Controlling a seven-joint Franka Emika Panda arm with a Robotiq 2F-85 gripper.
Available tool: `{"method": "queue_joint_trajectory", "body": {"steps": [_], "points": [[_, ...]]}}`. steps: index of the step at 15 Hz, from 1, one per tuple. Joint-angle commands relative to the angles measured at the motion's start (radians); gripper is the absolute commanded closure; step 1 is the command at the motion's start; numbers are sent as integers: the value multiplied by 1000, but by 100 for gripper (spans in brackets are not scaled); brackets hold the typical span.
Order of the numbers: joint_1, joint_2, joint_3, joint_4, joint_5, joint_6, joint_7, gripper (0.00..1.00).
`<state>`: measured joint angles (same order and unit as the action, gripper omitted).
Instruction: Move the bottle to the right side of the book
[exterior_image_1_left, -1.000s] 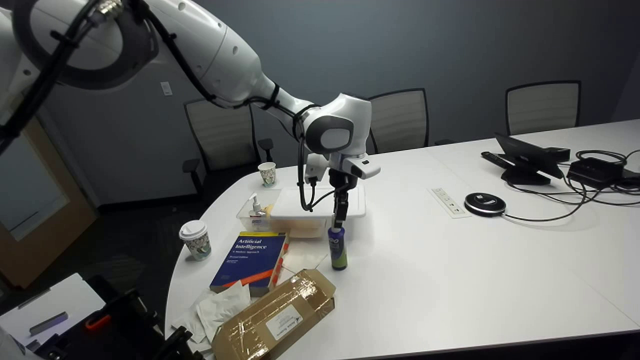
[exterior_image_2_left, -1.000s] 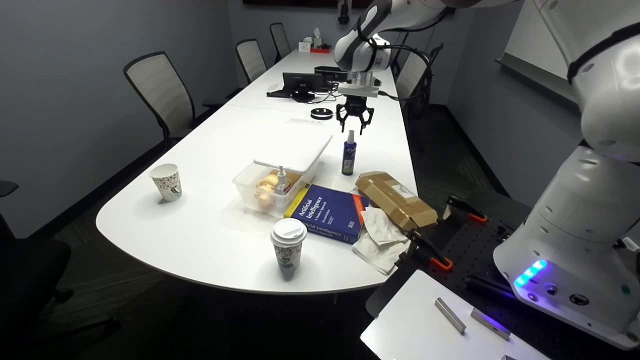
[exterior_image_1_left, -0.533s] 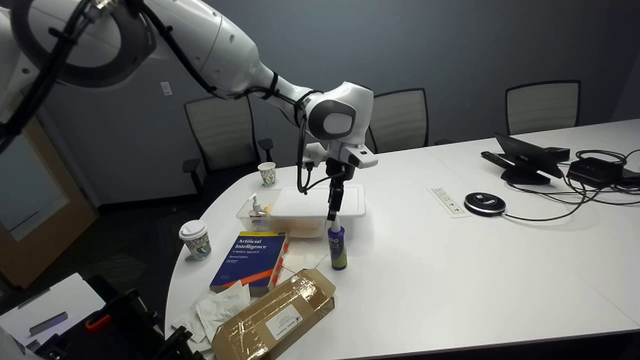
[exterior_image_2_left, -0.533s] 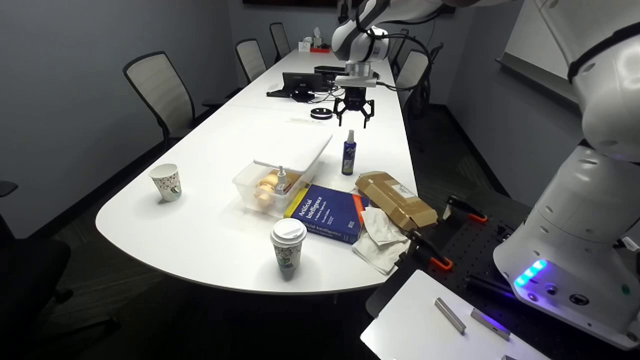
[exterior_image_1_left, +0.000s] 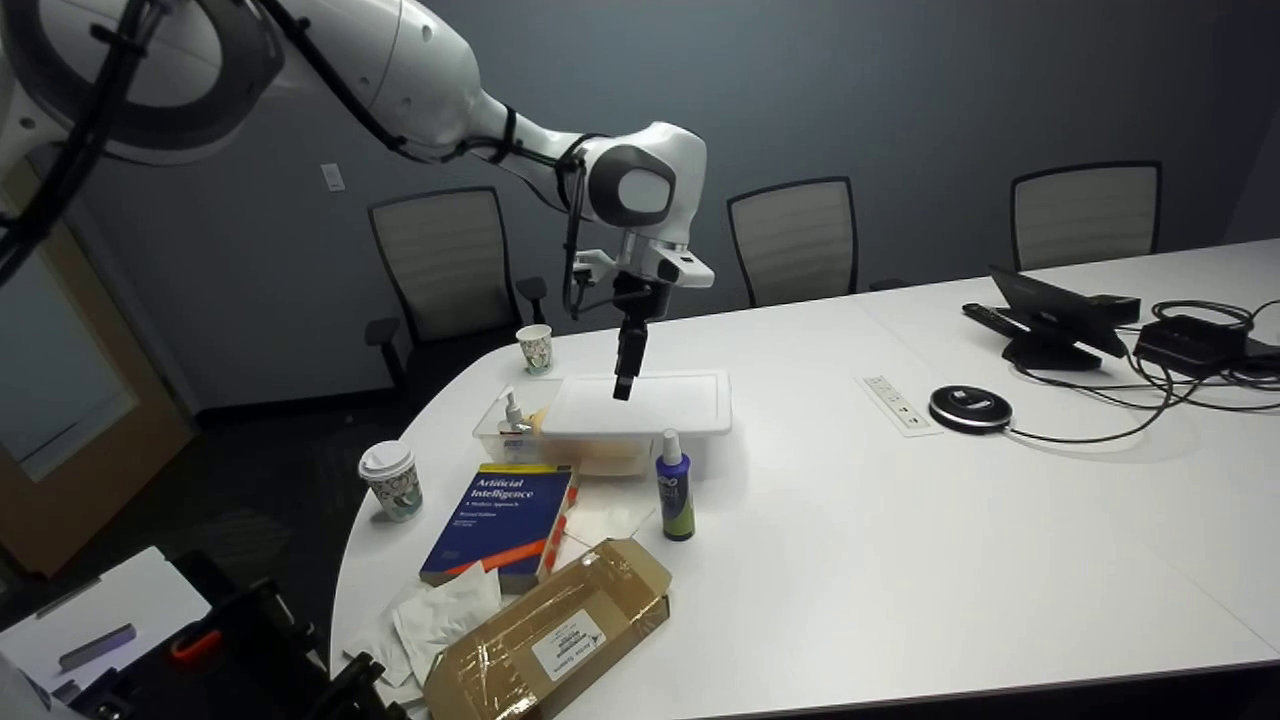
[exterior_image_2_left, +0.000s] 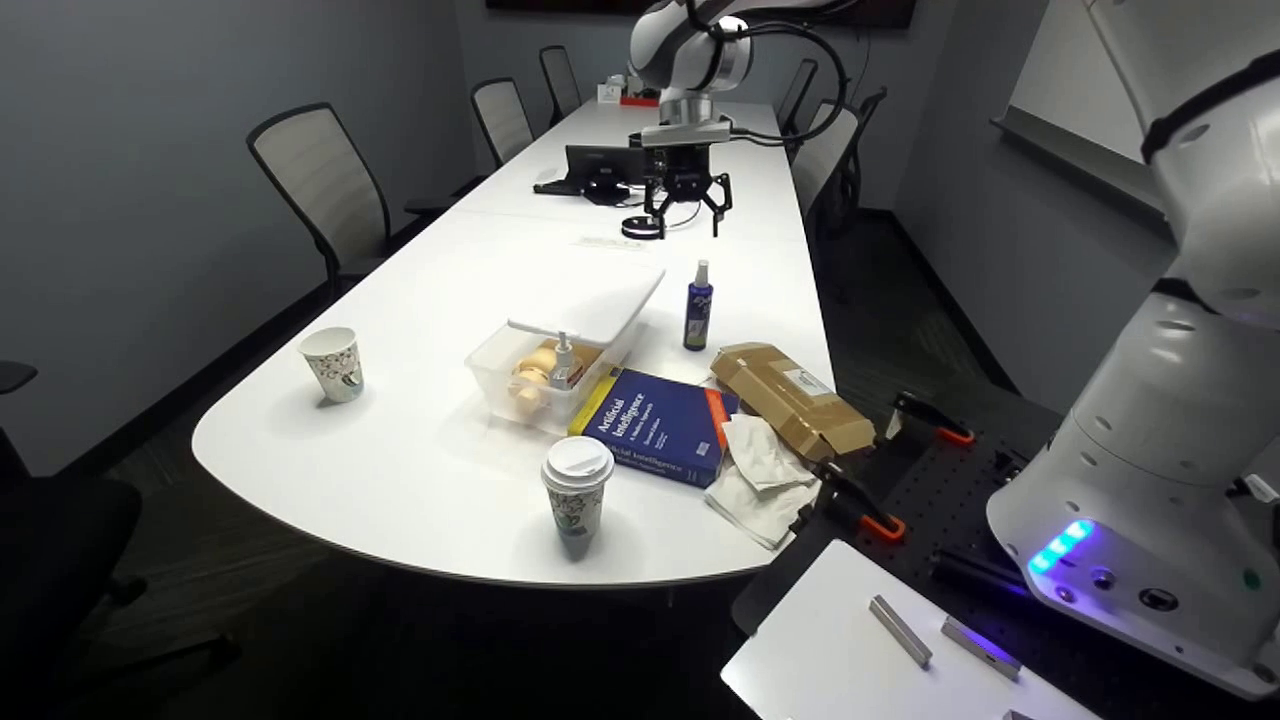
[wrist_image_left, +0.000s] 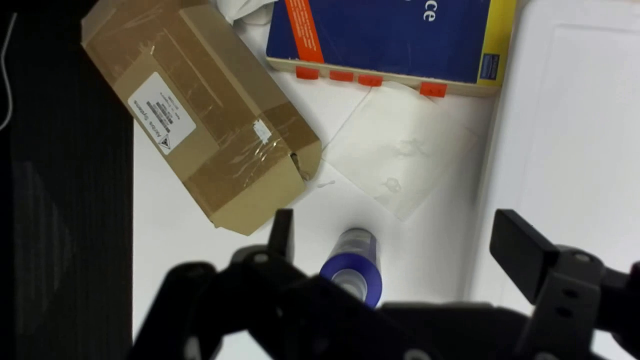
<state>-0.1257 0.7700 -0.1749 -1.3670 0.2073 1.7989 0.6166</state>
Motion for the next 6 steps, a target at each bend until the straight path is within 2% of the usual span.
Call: {"method": "queue_joint_trajectory", "body": {"steps": [1, 6], "points": [[46, -53, 0, -21, -53, -50, 11, 0], [96, -81, 8, -35, -105, -32, 8, 0]]}}
